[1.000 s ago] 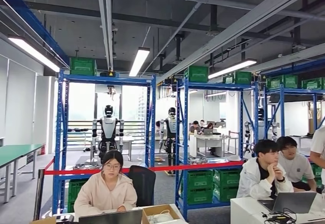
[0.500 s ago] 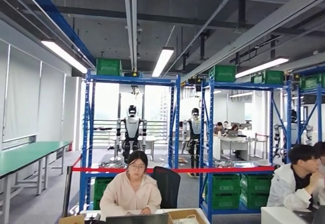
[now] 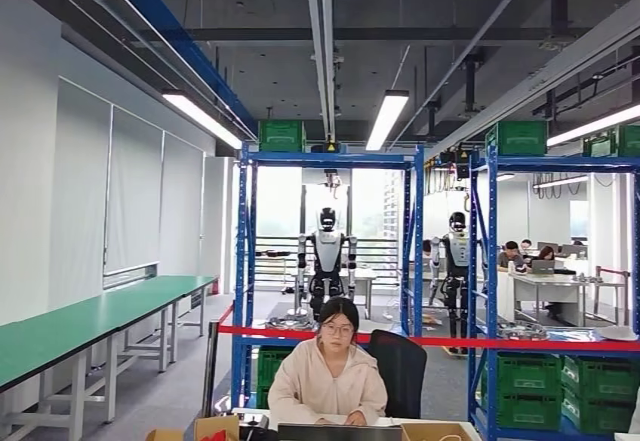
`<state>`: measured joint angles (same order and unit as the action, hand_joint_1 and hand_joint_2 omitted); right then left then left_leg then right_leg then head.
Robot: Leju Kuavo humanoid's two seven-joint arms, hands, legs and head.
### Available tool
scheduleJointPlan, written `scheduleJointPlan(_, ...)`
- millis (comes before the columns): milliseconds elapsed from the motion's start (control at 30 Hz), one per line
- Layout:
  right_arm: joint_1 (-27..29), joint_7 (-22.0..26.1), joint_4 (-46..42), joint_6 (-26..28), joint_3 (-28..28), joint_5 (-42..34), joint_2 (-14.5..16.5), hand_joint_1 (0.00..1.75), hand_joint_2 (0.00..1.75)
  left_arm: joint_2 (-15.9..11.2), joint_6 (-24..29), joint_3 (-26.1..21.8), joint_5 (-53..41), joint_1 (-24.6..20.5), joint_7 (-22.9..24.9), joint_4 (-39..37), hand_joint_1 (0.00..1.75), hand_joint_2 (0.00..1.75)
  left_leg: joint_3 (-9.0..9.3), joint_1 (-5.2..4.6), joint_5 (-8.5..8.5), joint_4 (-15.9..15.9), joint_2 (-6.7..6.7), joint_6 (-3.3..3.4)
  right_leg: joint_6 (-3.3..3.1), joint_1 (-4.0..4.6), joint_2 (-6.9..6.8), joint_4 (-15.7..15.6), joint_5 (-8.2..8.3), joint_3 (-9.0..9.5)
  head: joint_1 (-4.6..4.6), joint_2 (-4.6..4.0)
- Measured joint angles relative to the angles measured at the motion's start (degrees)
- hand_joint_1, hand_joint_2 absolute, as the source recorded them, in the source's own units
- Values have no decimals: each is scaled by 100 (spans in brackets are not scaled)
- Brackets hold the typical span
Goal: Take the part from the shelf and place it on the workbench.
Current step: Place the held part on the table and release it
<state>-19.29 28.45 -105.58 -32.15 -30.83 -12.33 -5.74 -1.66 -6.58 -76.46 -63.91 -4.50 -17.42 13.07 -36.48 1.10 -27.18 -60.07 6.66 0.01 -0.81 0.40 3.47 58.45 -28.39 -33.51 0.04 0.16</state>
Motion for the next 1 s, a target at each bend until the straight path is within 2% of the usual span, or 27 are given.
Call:
scheduleJointPlan(33, -38, -63, 44, 68, -23, 29, 2, 175, 175, 2, 1, -1, 9, 8, -4, 0, 0, 175, -41, -16, -79, -86, -131, -19, -26, -13, -50, -47, 25, 20, 0, -1)
scheduleJointPlan(100, -140, -184, 219, 240, -62, 100, 15, 175, 175, 7, 4, -2, 18, -12, -13, 0, 0, 175, -266, -34, -392, -583, -447, -53, -60, -23, -154, -101, 57, 42, 0, -2)
scheduleJointPlan(167, -235, -241, 449, 400, -91, 180, 39, 175, 175, 8, 7, -3, 20, -42, -17, 0, 0, 175, -555, -9, -677, -1240, -553, -99, -63, -24, -253, -100, 58, 38, 0, -3)
scheduleJointPlan(200, -267, -248, 554, 475, -105, 214, 52, 175, 175, 9, 8, -3, 21, -43, -13, 0, 0, 175, -602, 9, -693, -1380, -569, -124, -60, -26, -295, -97, 56, 36, 0, -3)
scheduleJointPlan(233, -292, -246, 638, 553, -118, 247, 67, 175, 175, 10, 11, -2, 20, -38, -9, 0, 0, 175, -543, 30, -610, -1310, -584, -150, -52, -31, -328, -92, 52, 35, 0, -3)
scheduleJointPlan(300, -338, -240, 758, 690, -128, 285, 96, 175, 175, 11, 18, -2, 19, -29, -1, 0, 0, 175, -170, 71, -282, -656, -623, -194, -12, -41, -371, -64, 28, 34, 1, -3)
scheduleJointPlan(367, -380, -241, 823, 766, -127, 295, 122, 175, 175, 15, 20, -2, 16, -31, -1, 0, 0, 175, 142, 78, -106, -78, -648, -193, 54, -22, -393, -8, -2, 11, 1, -3)
scheduleJointPlan(400, -396, -242, 851, 787, -126, 296, 133, 175, 175, 17, 18, -3, 14, -29, -4, 0, 0, 175, 196, 70, -99, 31, -650, -171, 85, -14, -400, 10, -7, 0, 1, -3)
scheduleJointPlan(467, -420, -245, 906, 804, -122, 299, 151, 175, 175, 19, 9, -3, 11, -17, -12, 0, 0, 175, 194, 43, -101, 44, -642, -91, 134, -24, -405, 13, -1, -7, -2, -3)
scheduleJointPlan(533, -441, -245, 952, 816, -103, 303, 165, 175, 175, 19, 3, -2, 3, -14, -21, 0, 0, 175, 197, 38, -81, 61, -640, -15, 183, -48, -403, 116, -99, -45, -2, -3)
scheduleJointPlan(567, -450, -244, 972, 839, -87, 315, 174, 175, 175, 18, 1, -2, -5, -19, -27, 0, 0, 175, 200, 41, -74, 69, -640, 20, 204, -53, -399, 316, -234, -129, -2, -3)
scheduleJointPlan(633, -461, -241, 1012, 931, -36, 352, 201, 175, 175, 17, -5, -2, -27, -28, -41, 0, 0, 175, 201, 30, -75, 69, -640, 63, 221, -55, -393, 1049, -600, -453, -2, -3)
scheduleJointPlan(667, -466, -240, 1036, 992, -2, 371, 219, 175, 175, 17, -10, -2, -36, -28, -48, 0, 0, 175, 202, 19, -76, 68, -639, 71, 222, -56, -390, 1423, -734, -627, -2, -3)
scheduleJointPlan(700, -476, -240, 1059, 1053, 39, 387, 240, 175, 175, 17, -15, -2, -48, -28, -54, 0, 0, 175, 203, 8, -77, 67, -637, 74, 218, -55, -387, 1652, -775, -740, -2, -3)
scheduleJointPlan(733, -502, -239, 1077, 1118, 88, 405, 268, 175, 175, 17, -20, -2, -64, -29, -62, 0, 0, 175, 206, -3, -78, 67, -633, 75, 208, -52, -383, 1650, -700, -748, -2, -3)
scheduleJointPlan(767, -548, -240, 1088, 1193, 146, 432, 300, 175, 175, 17, -28, 1, -89, -32, -71, 0, 0, 175, 212, -13, -79, 66, -627, 75, 187, -47, -377, 1413, -529, -646, -2, -3)
scheduleJointPlan(833, -702, -252, 1090, 1387, 306, 578, 386, 175, 175, 17, -53, 13, -144, -50, -89, 0, 0, 175, 221, -31, -82, 64, -616, 70, 121, -20, -355, 620, -127, -287, -2, -3)
scheduleJointPlan(867, -795, -260, 1082, 1518, 412, 717, 434, 175, 175, 17, -68, 23, -173, -61, -96, 0, 0, 175, 215, -37, -82, 61, -613, 61, 92, -4, -345, 304, -12, -149, -2, -3)
scheduleJointPlan(900, -885, -267, 1069, 1660, 529, 877, 482, 175, 175, 17, -82, 33, -197, -71, -102, 0, 0, 175, 203, -40, -79, 60, -611, 47, 73, 12, -337, 122, 32, -75, -1, -2)
scheduleJointPlan(1000, -1103, -310, 979, 2111, 927, 1472, 625, 175, 175, 17, -112, 84, -285, -77, -120, 0, 0, 175, 177, -32, -74, 73, -609, -18, 31, 12, -340, 11, 41, -57, -1, -2)
